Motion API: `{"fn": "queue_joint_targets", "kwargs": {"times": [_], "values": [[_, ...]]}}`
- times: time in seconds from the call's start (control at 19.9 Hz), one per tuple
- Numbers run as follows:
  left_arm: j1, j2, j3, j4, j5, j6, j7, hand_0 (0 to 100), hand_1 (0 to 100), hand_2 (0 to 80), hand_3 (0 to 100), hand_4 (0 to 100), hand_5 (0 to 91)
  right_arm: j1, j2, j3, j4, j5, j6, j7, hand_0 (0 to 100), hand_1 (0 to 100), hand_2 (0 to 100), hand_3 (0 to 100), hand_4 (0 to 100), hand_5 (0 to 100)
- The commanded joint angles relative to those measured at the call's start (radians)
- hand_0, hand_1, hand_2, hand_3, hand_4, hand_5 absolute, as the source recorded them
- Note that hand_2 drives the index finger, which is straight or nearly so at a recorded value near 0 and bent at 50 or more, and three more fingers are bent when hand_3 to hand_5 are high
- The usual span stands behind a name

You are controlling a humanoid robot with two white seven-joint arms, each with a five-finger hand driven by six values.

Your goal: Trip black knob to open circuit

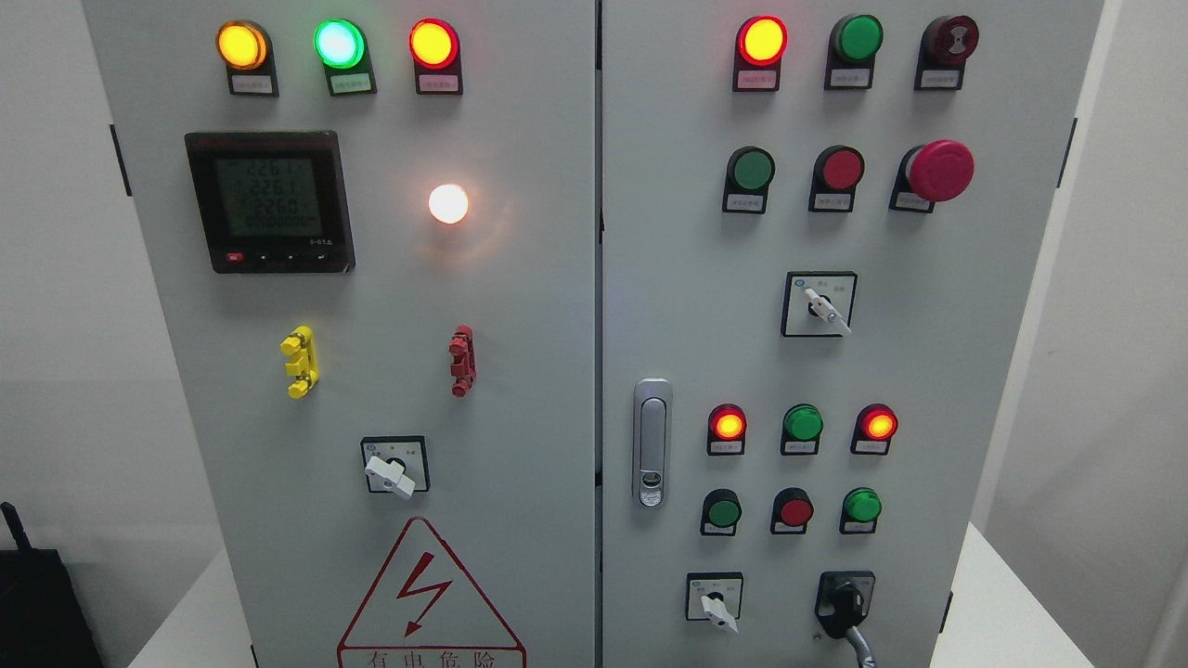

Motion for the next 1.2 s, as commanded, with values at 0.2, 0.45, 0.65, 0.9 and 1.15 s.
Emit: {"fn": "queue_joint_targets", "kwargs": {"times": [0.2, 0.45, 0.65, 0.9, 1.15], "values": [[0.0, -0.001, 0.001, 0.001, 0.002, 0.0, 0.0, 12, 39, 0.0, 0, 0, 0.0, -0.031, 0.008, 0.044, -0.029, 0.006, -0.021, 0.035, 83, 81, 0, 100, 100, 94], [0.0, -0.001, 0.001, 0.001, 0.002, 0.001, 0.0, 12, 39, 0.0, 0, 0, 0.0, -0.032, 0.008, 0.043, -0.029, 0.006, -0.021, 0.034, 83, 81, 0, 100, 100, 94], [0.0, -0.001, 0.001, 0.001, 0.002, 0.001, 0.0, 12, 39, 0.0, 0, 0, 0.0, -0.029, 0.008, 0.041, -0.029, 0.006, -0.023, 0.034, 83, 81, 0, 100, 100, 94], [0.0, -0.001, 0.001, 0.001, 0.002, 0.001, 0.0, 12, 39, 0.0, 0, 0, 0.0, -0.026, 0.006, 0.035, -0.029, 0.006, -0.024, 0.032, 83, 81, 0, 100, 100, 94], [0.0, -0.001, 0.001, 0.001, 0.002, 0.001, 0.0, 12, 39, 0.0, 0, 0, 0.0, -0.021, 0.005, 0.03, -0.031, 0.006, -0.027, 0.031, 83, 82, 0, 100, 100, 94]]}}
